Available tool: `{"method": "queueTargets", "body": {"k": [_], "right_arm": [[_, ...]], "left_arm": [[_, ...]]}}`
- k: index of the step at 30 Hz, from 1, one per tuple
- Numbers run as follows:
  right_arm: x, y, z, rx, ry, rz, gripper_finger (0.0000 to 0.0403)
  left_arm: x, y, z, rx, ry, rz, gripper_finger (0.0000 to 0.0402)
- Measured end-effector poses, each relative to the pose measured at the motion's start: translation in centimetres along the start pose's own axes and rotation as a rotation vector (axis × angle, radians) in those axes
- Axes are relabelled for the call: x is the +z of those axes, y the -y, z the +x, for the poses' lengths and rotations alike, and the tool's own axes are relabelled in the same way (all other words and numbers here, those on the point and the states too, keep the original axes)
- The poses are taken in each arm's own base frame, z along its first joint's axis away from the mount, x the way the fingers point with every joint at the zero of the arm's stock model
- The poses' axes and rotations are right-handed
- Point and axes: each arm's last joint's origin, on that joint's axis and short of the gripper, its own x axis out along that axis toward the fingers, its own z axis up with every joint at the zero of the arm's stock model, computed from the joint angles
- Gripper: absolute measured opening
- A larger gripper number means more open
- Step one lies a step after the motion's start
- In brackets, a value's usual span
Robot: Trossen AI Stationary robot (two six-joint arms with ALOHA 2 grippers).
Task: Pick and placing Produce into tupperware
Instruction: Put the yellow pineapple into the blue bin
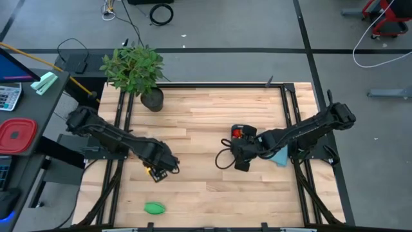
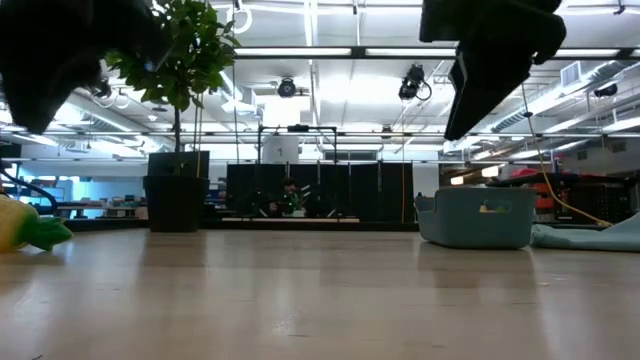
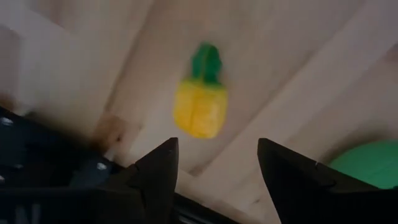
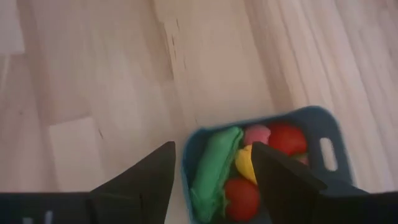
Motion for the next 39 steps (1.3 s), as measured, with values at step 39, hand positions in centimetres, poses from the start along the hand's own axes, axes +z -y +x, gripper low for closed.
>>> {"method": "queueTargets", "body": {"k": [39], "right_arm": [[-1.3, -0.4, 0.6, -0.031, -0.02, 0.015, 0.022]], "left_arm": [[0.7, -0.2, 8.8, 0.087, -0.211, 0.12, 0.0264]]}}
